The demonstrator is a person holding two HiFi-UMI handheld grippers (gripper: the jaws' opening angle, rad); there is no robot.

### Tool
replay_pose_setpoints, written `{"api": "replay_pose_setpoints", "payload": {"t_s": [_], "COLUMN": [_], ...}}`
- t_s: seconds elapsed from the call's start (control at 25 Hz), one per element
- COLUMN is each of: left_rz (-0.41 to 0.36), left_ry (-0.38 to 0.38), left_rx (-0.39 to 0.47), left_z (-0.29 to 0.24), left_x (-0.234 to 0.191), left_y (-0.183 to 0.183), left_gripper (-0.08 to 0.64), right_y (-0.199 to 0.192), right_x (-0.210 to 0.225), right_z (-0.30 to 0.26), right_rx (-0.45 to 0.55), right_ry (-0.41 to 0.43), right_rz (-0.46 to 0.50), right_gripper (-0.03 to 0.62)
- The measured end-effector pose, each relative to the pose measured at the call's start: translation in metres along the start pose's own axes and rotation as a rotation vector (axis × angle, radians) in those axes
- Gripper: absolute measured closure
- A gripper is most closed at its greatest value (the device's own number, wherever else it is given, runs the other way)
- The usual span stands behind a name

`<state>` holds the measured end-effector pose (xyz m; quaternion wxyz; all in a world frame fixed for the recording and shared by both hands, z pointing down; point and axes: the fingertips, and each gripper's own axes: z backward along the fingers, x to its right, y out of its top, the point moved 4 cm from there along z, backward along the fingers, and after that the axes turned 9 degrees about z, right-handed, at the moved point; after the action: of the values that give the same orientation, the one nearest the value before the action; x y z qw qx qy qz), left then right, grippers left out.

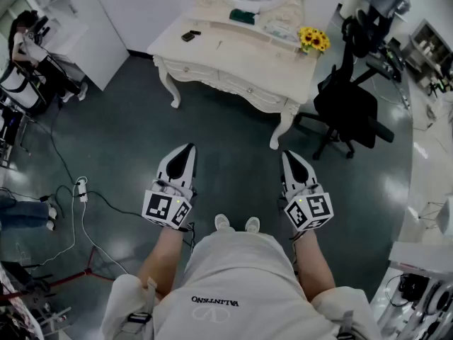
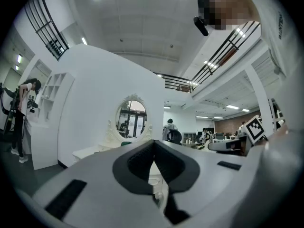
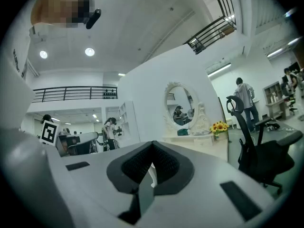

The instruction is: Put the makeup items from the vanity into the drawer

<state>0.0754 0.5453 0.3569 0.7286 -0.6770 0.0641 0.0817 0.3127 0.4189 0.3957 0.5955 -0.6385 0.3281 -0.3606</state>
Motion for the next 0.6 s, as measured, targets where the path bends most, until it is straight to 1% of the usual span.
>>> {"api": "replay_pose_setpoints", "payload": {"t_s": [0.12, 0.24, 0.44, 0.6], "left_rz": [0.005, 0.009, 0.018, 0.037], "left_ry": [0.002, -0.002, 0.000, 0.006], "left_rx": [-0.004, -0.002, -0.009, 0.001], "left_z": [0.003, 0.005, 0.013, 0.018], "left_x": [-0.006, -0.015, -0.033, -0.049], "left_y": [-0.001, -0.005, -0.004, -0.002], "left_gripper": [0.561, 0.561, 0.561, 0.561], "right_y": [-0.002, -0.005, -0.007, -0.011], "right_x": [-0.006, -0.009, -0.022, -0.030], "right_z": [-0.008, -0.018, -0.036, -0.054], "right_rx": [-0.009, -0.016, -0.017, -0.017], "right_ry": [0.013, 0.009, 0.007, 0.007], "right_rz": [-0.015, -0.025, -0.020, -0.023], "right_gripper": [0.583, 0.581, 0.581, 0.581]}}
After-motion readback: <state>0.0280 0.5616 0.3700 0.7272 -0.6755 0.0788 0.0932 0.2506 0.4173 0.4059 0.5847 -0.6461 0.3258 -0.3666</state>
